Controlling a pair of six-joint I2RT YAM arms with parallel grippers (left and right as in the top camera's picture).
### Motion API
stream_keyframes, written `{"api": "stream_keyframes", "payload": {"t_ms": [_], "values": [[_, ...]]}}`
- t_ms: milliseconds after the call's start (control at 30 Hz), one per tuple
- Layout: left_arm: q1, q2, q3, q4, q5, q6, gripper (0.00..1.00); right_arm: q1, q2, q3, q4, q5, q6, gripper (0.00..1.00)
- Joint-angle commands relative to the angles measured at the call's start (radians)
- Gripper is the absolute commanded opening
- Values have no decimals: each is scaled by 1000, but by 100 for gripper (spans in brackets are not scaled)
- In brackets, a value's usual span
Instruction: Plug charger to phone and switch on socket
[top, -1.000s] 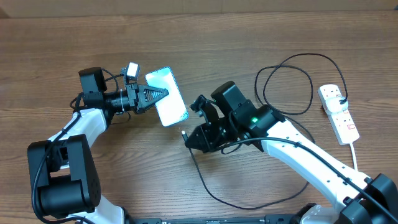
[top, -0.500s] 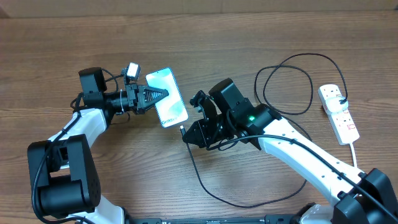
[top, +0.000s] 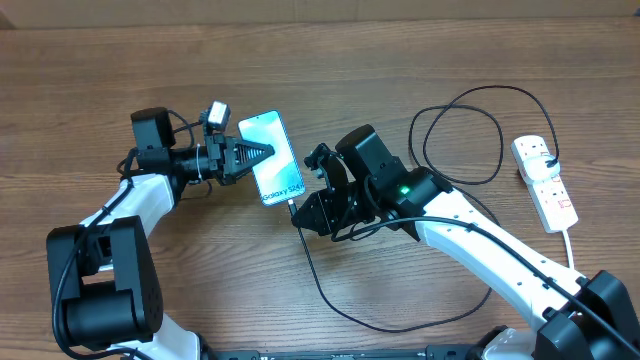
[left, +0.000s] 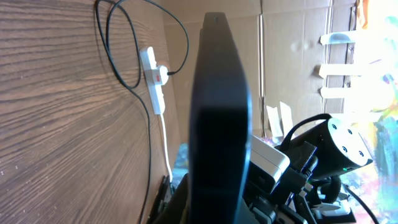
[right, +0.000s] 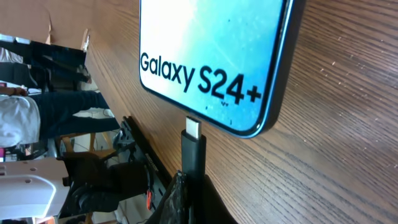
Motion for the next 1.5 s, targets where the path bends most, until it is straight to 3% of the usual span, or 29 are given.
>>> {"api": "stream_keyframes", "payload": {"t_ms": [0, 1467], "values": [[-8, -8, 10, 8, 27, -46, 4, 2, 4, -3, 8, 2, 11, 4], [-22, -8, 10, 10, 0, -93, 4, 2, 6, -3, 36, -1, 37, 4]]}}
